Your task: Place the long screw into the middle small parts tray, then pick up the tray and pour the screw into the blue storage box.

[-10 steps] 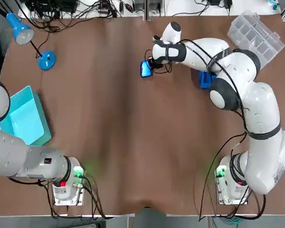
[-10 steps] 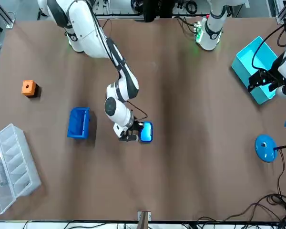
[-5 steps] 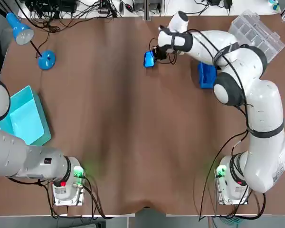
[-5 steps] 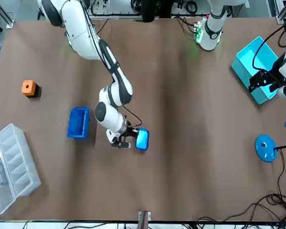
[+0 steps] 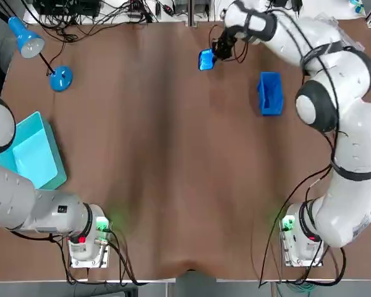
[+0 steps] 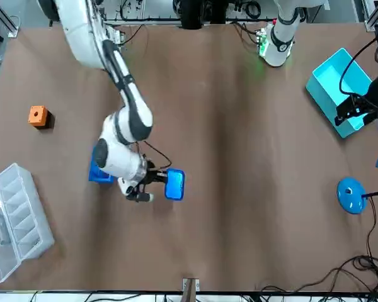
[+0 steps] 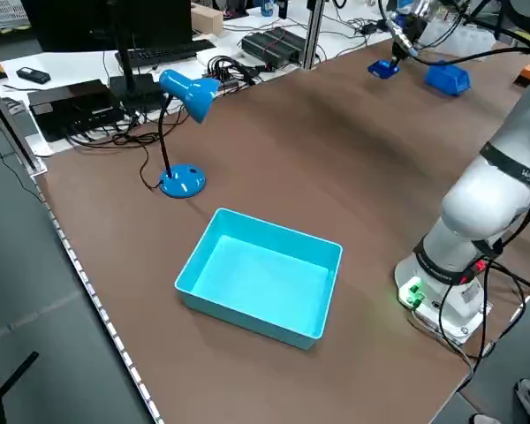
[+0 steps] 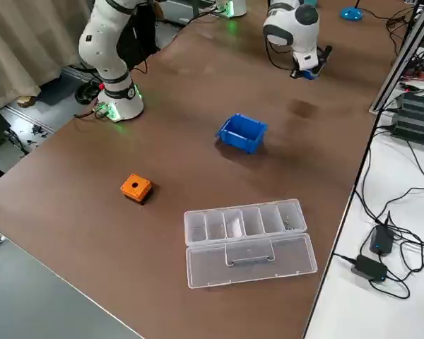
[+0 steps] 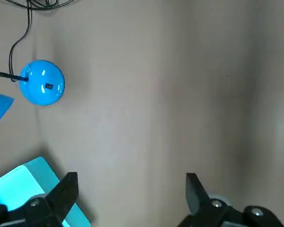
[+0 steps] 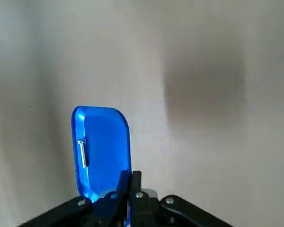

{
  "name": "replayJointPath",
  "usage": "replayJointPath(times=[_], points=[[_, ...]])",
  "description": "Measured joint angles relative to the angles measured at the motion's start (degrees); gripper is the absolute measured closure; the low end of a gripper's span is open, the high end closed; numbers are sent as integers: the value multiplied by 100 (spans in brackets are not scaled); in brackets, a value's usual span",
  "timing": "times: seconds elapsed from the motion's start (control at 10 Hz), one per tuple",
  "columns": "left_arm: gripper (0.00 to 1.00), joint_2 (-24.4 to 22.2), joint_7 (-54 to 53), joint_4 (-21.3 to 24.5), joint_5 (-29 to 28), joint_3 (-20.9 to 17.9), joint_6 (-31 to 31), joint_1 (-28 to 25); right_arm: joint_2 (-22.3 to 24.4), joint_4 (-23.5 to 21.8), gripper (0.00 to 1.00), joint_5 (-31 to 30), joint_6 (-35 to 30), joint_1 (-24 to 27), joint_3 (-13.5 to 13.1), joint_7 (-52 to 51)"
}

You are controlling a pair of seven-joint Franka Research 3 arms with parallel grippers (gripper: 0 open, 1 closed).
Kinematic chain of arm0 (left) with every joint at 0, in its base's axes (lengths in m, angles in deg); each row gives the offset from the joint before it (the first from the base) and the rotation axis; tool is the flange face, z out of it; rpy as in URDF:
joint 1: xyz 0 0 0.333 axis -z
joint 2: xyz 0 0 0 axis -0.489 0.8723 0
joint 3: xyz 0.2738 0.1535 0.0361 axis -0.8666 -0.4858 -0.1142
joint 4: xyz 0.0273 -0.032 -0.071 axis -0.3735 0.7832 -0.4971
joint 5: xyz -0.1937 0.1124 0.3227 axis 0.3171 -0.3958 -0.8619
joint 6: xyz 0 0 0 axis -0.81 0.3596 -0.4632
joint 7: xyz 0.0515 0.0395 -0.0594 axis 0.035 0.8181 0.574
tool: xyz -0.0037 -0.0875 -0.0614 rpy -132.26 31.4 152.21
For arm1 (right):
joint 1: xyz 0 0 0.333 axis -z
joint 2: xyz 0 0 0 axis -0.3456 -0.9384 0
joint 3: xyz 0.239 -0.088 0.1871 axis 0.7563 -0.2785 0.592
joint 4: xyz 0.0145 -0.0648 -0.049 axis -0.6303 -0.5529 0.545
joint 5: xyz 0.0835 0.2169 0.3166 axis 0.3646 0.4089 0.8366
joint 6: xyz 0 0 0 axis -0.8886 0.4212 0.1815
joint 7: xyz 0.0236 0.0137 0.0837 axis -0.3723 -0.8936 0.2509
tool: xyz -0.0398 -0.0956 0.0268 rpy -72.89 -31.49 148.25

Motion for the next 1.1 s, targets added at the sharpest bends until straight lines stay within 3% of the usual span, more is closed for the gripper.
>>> replayJointPath(times=[0.6, 1.1], points=[[0, 24, 1, -41, 3, 50, 104, 78, 530, -385, 96, -27, -1689, 1572, -30, -1825], [0, 38, 1, -41, 4, 56, 107, 82, 689, -383, 96, -1059, -2659, 2622, -26, -2833]])
